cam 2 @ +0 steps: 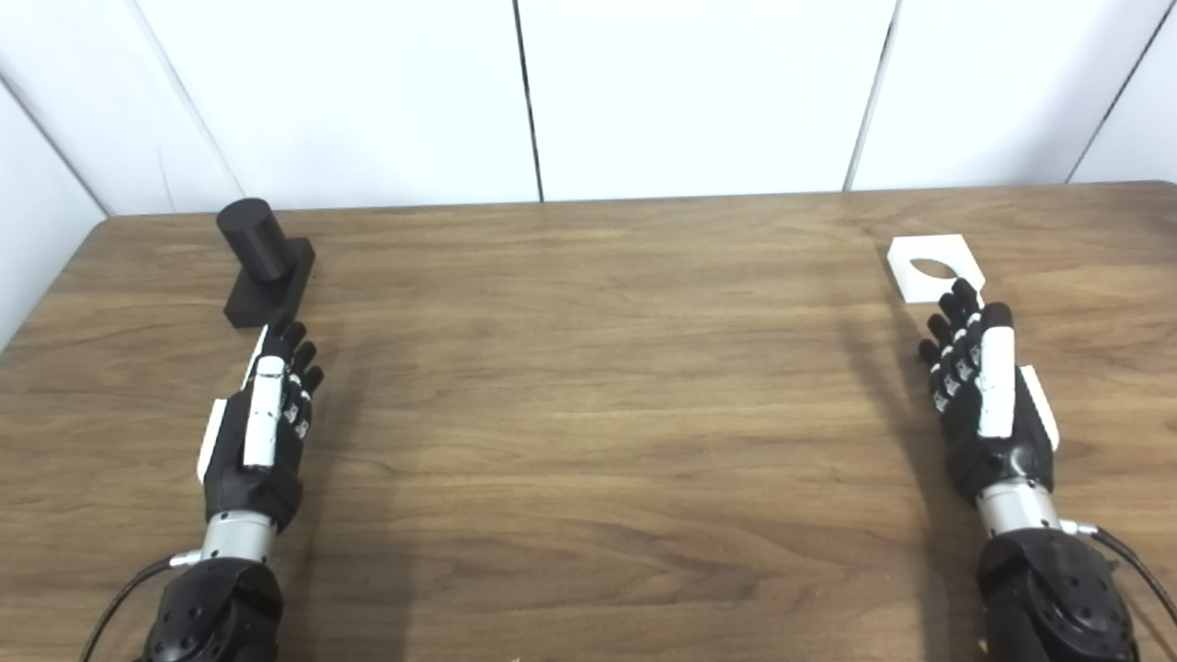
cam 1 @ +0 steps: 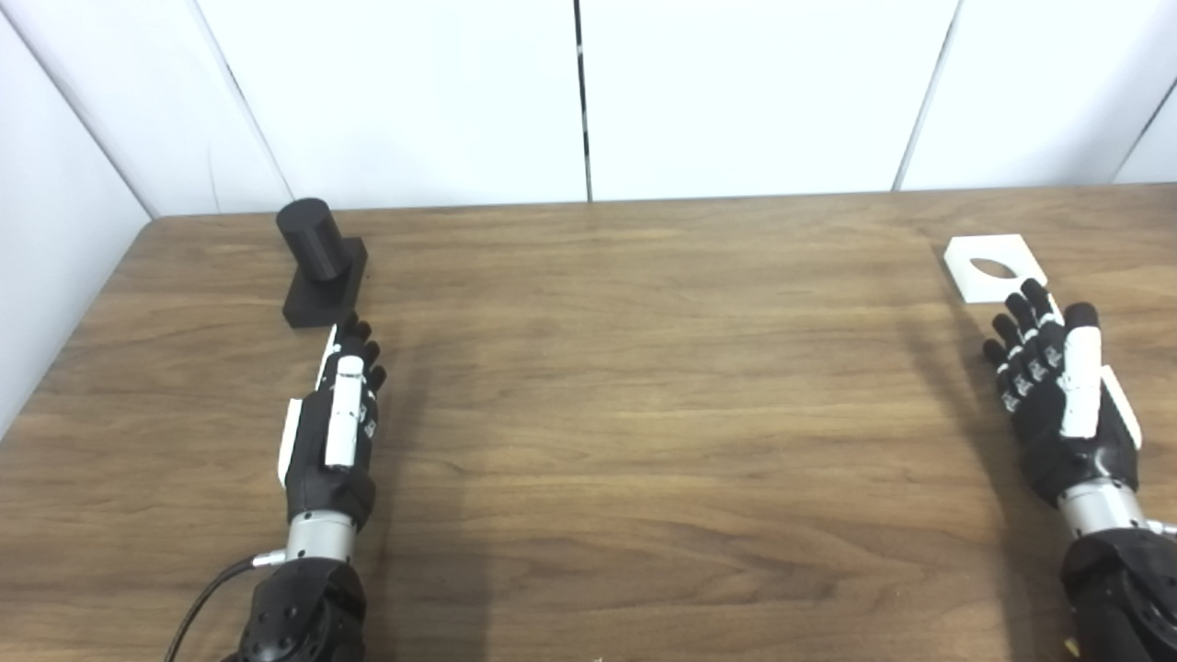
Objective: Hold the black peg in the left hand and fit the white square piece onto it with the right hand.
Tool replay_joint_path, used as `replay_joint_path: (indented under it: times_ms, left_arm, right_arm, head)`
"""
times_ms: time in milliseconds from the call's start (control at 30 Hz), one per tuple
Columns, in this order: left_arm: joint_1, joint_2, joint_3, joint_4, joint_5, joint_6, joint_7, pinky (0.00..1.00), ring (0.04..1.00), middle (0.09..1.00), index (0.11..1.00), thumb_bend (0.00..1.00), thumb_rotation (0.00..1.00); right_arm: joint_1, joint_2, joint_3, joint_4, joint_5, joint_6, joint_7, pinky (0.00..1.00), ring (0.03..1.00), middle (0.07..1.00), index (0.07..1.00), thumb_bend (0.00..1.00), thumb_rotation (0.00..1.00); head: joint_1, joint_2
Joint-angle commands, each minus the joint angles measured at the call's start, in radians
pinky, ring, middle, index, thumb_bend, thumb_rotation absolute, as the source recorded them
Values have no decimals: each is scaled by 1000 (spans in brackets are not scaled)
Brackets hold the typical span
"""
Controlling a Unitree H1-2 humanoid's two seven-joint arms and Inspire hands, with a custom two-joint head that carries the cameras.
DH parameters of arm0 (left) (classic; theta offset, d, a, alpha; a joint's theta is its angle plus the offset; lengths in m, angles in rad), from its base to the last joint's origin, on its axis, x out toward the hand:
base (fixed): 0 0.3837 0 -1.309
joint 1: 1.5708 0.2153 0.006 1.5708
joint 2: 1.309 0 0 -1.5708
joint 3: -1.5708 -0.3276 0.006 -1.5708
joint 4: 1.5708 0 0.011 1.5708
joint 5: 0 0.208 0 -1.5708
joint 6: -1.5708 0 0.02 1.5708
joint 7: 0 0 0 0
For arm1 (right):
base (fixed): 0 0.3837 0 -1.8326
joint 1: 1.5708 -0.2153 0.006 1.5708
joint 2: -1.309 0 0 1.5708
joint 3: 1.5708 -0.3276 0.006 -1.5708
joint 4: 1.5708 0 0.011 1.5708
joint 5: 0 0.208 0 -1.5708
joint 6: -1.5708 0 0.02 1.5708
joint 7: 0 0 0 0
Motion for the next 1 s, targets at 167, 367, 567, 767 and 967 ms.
replay_joint_path:
  times_ms: [167, 367, 567, 767, 967]
  left_arm:
    - [-25, 4, 0, -34, -3, -21, -2, 1000, 1000, 994, 1000, 468, 807]
    - [-26, 3, 4, -44, -11, 1, -2, 1000, 1000, 999, 1000, 515, 767]
    - [-31, 14, -9, -55, 25, 11, 3, 1000, 1000, 999, 1000, 510, 705]
    - [-60, 78, -58, -66, 306, 33, 66, 1000, 989, 994, 1000, 660, 314]
    - [-137, 127, -102, -104, 622, 213, 120, 993, 1000, 1000, 1000, 825, 305]
  right_arm:
    - [-35, -13, -6, -38, 3, -11, -5, 1000, 1000, 1000, 1000, 548, 1000]
    - [-36, -8, -7, -37, 8, -11, -6, 1000, 1000, 1000, 1000, 554, 1000]
    - [-38, -12, -6, -35, 21, -8, -1, 1000, 1000, 1000, 1000, 548, 1000]
    - [-48, -22, -8, -15, 22, -15, 5, 1000, 1000, 1000, 1000, 517, 926]
    - [-57, -31, -3, 4, 30, -16, 24, 1000, 1000, 1000, 1000, 603, 714]
  head:
    - [3, 0]
    - [6, -2]
    - [38, -5]
    - [85, 0]
    - [111, 2]
